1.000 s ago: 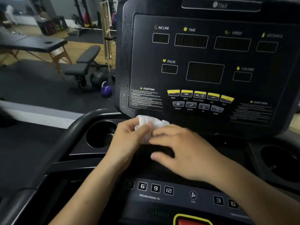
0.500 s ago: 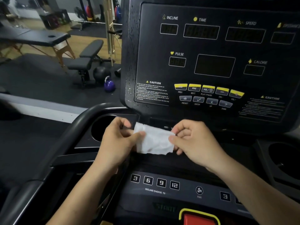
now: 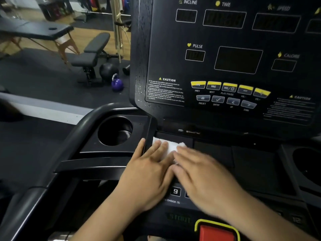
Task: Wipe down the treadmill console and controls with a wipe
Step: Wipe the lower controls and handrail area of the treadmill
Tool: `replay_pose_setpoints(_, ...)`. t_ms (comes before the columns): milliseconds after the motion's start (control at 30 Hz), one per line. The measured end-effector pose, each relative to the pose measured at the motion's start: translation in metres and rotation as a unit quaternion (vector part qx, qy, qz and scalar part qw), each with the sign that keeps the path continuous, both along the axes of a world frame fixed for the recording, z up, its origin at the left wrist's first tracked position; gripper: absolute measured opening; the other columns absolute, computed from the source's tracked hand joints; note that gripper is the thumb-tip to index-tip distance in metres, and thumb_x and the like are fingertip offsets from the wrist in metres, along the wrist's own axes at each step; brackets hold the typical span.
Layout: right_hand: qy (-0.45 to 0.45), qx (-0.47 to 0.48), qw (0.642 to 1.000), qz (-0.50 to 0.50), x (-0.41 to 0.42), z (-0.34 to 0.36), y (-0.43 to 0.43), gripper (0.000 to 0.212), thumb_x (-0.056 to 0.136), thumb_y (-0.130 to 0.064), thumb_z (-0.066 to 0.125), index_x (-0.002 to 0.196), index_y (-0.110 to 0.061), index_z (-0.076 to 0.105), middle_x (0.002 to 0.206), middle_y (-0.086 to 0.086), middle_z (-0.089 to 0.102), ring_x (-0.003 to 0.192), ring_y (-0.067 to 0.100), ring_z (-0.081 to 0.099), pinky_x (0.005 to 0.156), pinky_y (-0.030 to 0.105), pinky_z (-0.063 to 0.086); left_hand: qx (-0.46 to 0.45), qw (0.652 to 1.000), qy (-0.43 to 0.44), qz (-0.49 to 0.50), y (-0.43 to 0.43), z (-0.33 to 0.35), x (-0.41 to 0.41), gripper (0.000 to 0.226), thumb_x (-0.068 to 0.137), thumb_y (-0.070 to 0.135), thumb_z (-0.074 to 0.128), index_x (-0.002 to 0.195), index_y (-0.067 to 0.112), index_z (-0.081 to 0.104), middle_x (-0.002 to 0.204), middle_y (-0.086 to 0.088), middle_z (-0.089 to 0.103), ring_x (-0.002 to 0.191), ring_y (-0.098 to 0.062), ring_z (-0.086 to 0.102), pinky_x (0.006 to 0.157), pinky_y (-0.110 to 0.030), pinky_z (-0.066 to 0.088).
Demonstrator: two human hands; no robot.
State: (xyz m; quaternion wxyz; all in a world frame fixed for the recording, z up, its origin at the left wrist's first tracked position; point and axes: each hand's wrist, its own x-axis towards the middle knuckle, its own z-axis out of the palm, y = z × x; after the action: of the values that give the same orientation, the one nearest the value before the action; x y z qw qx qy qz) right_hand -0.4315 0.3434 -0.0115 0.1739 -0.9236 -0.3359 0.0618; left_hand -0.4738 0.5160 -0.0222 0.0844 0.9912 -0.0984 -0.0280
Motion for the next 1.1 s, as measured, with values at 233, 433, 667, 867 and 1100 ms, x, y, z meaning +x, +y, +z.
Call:
replay_pose_setpoints(233, -0.007, -0.111, 0.994, -0.009, 0.022, 0.002, 0.015, 0.058, 0.101, -0.04, 0.02, 0.155, -0.019, 0.011, 0.163, -0.004, 0.009, 0.148, 0.006, 0.001, 0.12, 0.037, 0.009, 0.06, 0.998, 0.016, 0.008, -0.001, 0.007, 0.029, 0.067, 0.093, 0.041, 0.002, 0.157, 0.026, 0.016, 0.164, 0.003, 0.015, 0.151, -0.008, 0.005, 0.12, -0.044, -0.013)
replay_pose_setpoints(433, -0.023, -0.103, 0.994, -0.012, -0.022, 0.005, -0.003, 0.059, 0.093, -0.048, 0.024, 0.129, -0.019, 0.061, 0.143, -0.002, 0.052, 0.136, 0.01, 0.041, 0.109, 0.038, 0.035, 0.0, 1.0, -0.01, -0.027, 0.002, 0.001, -0.018, 0.052, 0.097, 0.038, 0.024, 0.132, 0.017, 0.055, 0.149, -0.004, 0.048, 0.146, -0.016, 0.029, 0.12, -0.049, 0.01)
replay_pose_setpoints(667, 0.001, -0.099, 0.995, -0.015, 0.019, 0.01, 0.018, 0.054, 0.1, -0.039, 0.024, 0.151, -0.023, 0.027, 0.162, -0.007, 0.015, 0.147, 0.005, 0.007, 0.12, 0.035, 0.011, 0.06, 0.998, 0.006, 0.028, 0.001, 0.013, 0.024, 0.062, 0.095, 0.044, 0.007, 0.149, 0.025, 0.032, 0.163, 0.004, 0.021, 0.151, -0.01, 0.003, 0.121, -0.044, 0.003)
replay_pose_setpoints(867, -0.013, -0.079, 0.997, -0.005, -0.008, 0.0, -0.002, 0.057, 0.087, -0.039, 0.024, 0.132, -0.023, 0.055, 0.15, -0.005, 0.043, 0.142, 0.006, 0.03, 0.113, 0.037, 0.03, -0.009, 1.0, 0.001, -0.017, 0.007, 0.005, 0.001, 0.047, 0.095, 0.04, 0.027, 0.121, 0.023, 0.061, 0.141, -0.003, 0.057, 0.137, -0.015, 0.045, 0.116, -0.052, 0.026)
replay_pose_setpoints(1100, 0.012, -0.084, 0.996, 0.001, 0.004, 0.006, 0.009, 0.054, 0.094, -0.039, 0.02, 0.138, -0.022, 0.046, 0.159, -0.004, 0.026, 0.147, 0.007, 0.011, 0.118, 0.036, 0.02, 0.045, 0.999, 0.024, -0.005, -0.001, 0.01, 0.007, 0.05, 0.096, 0.044, 0.013, 0.13, 0.031, 0.046, 0.157, -0.002, 0.036, 0.148, -0.016, 0.023, 0.119, -0.053, 0.01)
